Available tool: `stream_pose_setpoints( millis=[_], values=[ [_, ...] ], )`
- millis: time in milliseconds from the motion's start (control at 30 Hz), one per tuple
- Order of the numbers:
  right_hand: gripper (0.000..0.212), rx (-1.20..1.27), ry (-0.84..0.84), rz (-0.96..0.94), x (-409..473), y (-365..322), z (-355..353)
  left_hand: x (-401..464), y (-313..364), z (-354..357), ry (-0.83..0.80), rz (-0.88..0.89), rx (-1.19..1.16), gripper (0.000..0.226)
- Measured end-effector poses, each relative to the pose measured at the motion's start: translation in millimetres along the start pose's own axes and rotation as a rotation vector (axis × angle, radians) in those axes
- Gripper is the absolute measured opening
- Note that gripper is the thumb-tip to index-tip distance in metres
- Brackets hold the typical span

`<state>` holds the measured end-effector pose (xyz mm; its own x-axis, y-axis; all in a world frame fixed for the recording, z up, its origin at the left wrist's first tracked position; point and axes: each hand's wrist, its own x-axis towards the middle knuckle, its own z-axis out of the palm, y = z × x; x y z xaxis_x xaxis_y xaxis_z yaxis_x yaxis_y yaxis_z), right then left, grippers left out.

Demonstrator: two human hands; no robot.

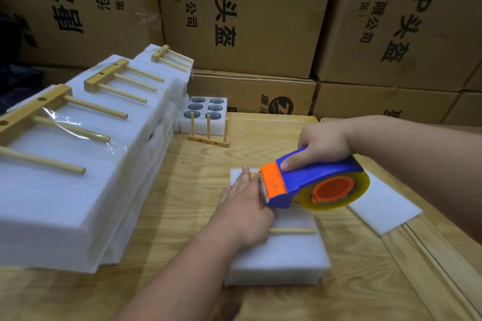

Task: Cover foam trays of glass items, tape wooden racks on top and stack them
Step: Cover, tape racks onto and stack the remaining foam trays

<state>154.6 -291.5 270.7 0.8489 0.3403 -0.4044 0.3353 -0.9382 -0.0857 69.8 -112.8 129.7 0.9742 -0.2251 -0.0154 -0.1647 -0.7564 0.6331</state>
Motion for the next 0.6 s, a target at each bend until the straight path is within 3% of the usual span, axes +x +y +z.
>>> stream_pose_setpoints(
  millis=[600],
  values=[
    [0.075,0.071,-0.007,-0.021,-9.5,13.1,3.0,-2.8,-3.7,3.7,0.038,0.007,-0.037,0.071]
  ],
)
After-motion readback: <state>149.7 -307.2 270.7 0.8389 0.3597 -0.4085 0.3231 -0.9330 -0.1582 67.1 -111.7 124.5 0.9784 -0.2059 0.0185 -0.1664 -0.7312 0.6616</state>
